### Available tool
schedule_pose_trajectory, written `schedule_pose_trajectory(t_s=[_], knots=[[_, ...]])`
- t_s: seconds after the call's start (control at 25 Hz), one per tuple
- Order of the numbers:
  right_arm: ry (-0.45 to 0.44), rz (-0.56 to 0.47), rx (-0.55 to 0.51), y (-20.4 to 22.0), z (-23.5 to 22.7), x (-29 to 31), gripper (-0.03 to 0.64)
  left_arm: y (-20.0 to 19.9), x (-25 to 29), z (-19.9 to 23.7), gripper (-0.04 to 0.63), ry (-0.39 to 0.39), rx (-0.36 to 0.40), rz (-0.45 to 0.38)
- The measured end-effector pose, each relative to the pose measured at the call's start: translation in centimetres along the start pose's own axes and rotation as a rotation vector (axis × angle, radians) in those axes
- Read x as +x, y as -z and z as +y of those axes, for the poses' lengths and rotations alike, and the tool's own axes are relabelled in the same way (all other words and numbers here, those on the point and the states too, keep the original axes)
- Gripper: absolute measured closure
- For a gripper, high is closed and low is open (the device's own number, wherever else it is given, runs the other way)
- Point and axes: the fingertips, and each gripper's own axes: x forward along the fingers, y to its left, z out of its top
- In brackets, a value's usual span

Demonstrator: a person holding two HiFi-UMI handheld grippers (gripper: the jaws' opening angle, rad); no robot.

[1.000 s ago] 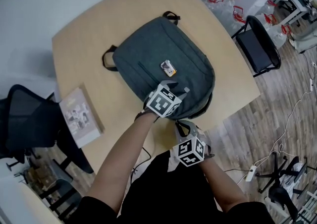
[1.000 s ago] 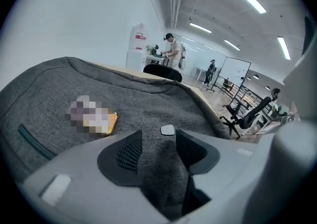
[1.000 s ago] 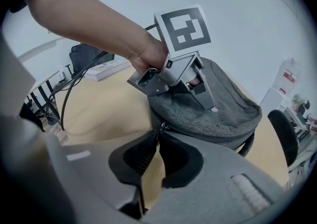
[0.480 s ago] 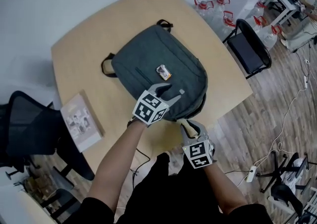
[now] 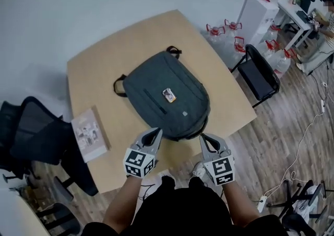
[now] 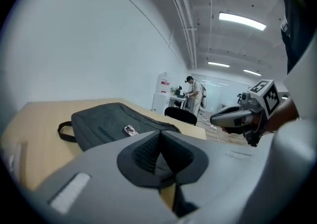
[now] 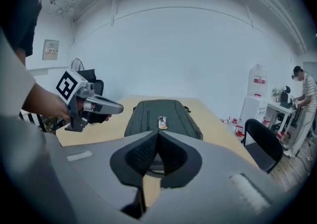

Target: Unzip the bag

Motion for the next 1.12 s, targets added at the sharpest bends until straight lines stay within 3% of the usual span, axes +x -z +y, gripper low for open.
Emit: schedule_pose_trajectory(t_s=[0.12, 0.44, 1.12], knots=[[-0.004, -0.05, -0.038, -1.5, -0.2, -0.3, 0.614, 0.7, -1.3, -1.0, 0.578, -0.038, -0.046, -0.026], [0.005, -0.144, -0.075, -4.4, -0.4, -1.4, 0.615, -0.6, -1.2, -2.9, 0.578, -0.047, -0.013, -0.068], [0.035, -0.193, -0.086, -5.1, -1.7, -2.1, 0.615, -1.2, -1.5, -3.4, 0.578, -0.061, 0.032, -0.076]])
